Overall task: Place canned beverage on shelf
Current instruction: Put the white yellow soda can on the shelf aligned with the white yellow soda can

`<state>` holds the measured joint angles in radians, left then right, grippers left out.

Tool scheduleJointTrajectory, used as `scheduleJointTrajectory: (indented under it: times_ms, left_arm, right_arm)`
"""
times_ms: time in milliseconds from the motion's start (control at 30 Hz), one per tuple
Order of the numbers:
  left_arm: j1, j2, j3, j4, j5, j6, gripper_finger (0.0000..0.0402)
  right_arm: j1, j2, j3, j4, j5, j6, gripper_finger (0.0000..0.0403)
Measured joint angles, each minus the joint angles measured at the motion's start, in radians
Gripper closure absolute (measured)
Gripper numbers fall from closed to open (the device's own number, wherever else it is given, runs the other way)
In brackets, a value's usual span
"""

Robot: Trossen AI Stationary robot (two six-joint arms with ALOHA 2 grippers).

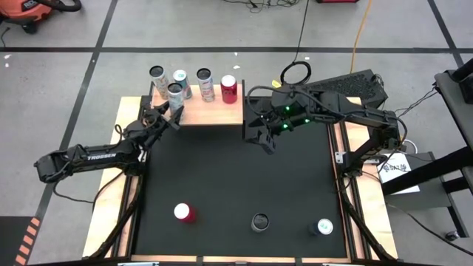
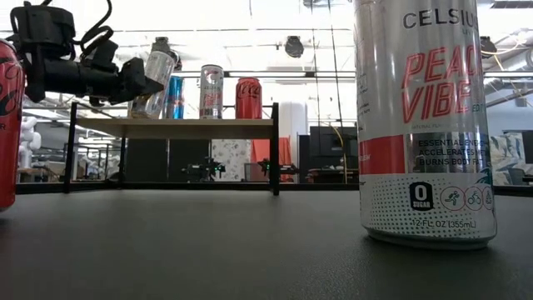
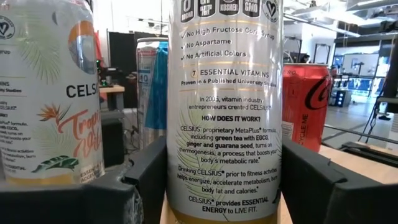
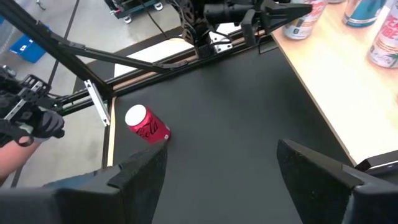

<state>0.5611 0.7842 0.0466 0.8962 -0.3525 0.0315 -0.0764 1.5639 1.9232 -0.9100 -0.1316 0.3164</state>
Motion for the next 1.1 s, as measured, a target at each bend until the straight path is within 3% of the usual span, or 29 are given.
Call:
scheduleJointTrajectory:
  times_ms: [500,1100]
  left_arm:
    - [0.003,0.002,0.000,-0.013,0.079,0.001,0.0141]
    - [0.003,0.002,-0.001,-0.068,0.057,0.000,0.0140]
  right_arm:
    - [0.006,0.000,0.000,0.000,0.000,-0.015,0.0117]
    - [0.006,0.000,0.000,0.001,0.000,0.001,0.0117]
